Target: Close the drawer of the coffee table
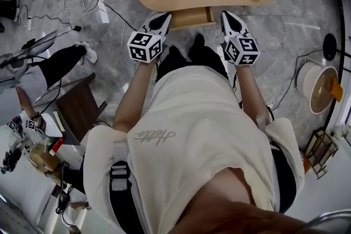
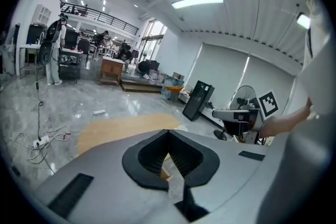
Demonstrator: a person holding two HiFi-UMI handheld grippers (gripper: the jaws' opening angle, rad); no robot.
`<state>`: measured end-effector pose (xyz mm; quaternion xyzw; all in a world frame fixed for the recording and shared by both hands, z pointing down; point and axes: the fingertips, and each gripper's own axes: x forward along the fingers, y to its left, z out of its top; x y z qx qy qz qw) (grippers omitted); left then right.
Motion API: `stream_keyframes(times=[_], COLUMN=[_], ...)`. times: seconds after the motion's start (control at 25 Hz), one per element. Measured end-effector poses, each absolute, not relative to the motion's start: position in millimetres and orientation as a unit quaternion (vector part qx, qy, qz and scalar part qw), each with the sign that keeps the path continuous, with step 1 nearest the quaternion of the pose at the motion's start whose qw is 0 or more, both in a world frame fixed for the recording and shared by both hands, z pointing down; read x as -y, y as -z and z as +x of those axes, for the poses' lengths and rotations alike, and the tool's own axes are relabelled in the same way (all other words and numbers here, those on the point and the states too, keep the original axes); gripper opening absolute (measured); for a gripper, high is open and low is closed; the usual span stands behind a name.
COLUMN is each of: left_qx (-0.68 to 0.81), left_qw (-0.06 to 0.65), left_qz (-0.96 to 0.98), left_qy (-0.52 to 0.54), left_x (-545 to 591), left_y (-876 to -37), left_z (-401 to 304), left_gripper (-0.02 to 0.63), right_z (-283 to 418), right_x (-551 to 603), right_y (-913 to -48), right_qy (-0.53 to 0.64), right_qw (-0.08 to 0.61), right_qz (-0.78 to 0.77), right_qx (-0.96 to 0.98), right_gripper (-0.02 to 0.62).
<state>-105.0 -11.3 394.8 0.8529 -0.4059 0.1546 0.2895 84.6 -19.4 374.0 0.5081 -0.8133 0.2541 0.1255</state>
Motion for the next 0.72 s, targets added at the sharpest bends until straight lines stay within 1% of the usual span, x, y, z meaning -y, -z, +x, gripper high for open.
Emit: stream_keyframes(times=[0.2,0.32,0.56,0.72], left_qx=[0.448,0.464,0.464,0.453], left_qw=[0.328,0.35,0.412,0.437], left_qz=[0.81,0.788,0.751,0.733], left_qy=[-0.189,-0.203,-0.227,-0.258], left_x=[26.8,30.2,21.6,9.8], left_y=[-440.3,-468.7,-544.7,-610.3], left_z=[-99.6,-102.0,-113.3,-115.4], left_gripper=[0.005,0.005,0.005,0.005], right_z=[129.8,140.9,119.0,105.3], right_x=[43.7,47.2,40.5,23.9], right_y=[-425.7,-466.4,-525.7,-585.9], right_qy=[-0.278,-0.31,-0.353,-0.387], right_qw=[0.138,0.164,0.209,0.251], right_qz=[0.506,0.501,0.469,0.449], right_qx=[0.805,0.791,0.782,0.766], right_gripper=[-0.005,-0.005,-0.005,-0.005])
